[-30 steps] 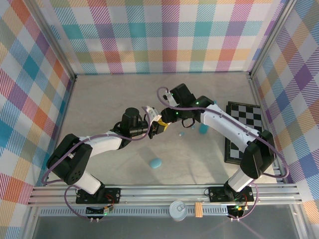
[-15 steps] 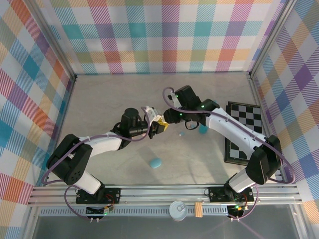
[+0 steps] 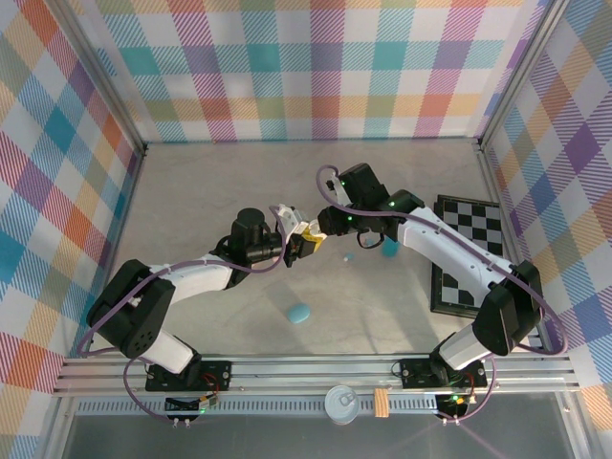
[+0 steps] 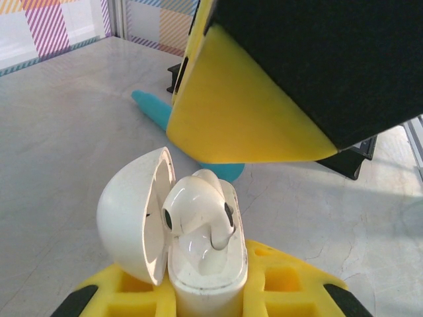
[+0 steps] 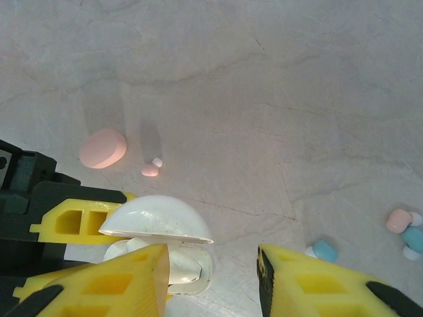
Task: Insert the wireless bluetooth earbuds into the charging case
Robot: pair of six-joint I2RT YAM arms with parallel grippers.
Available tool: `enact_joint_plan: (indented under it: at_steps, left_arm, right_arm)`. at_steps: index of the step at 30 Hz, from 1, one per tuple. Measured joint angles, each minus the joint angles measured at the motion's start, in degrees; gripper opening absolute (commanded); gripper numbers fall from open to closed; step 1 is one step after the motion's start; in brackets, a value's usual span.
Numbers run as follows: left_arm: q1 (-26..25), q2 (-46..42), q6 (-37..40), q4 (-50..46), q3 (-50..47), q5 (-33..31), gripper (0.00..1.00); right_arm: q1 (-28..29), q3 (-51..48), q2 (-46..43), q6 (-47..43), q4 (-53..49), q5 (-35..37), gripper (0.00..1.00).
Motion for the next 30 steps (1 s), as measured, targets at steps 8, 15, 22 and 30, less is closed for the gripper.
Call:
enact_joint_plan:
  at_steps: [8,15,22,30]
  left_arm:
    - [0.0,-0.79,0.0,0.9,-0.22,1.07,0.0]
    - [0.0,-1.51,0.0,1.51,-1.07,1.16,0.0]
    - [0.0,-1.55,1.42,3.76,-2.58,0.61,0.0]
    - [0.0,-1.77,4.81,4.85,-4.02,-0.46,0.0]
  right_arm:
    - [-0.02,0.0,0.33,-0.04,0.04,-3.23,0.46]
    - [-0.04,0.0,0.57,-0.04,0.04,-4.2,0.51]
    - [-1.2,-2.21,-2.58,0.72,1.84,-3.65,0.67]
    - [-3.3,3.08,0.83,4.72,0.98,-4.13,0.78]
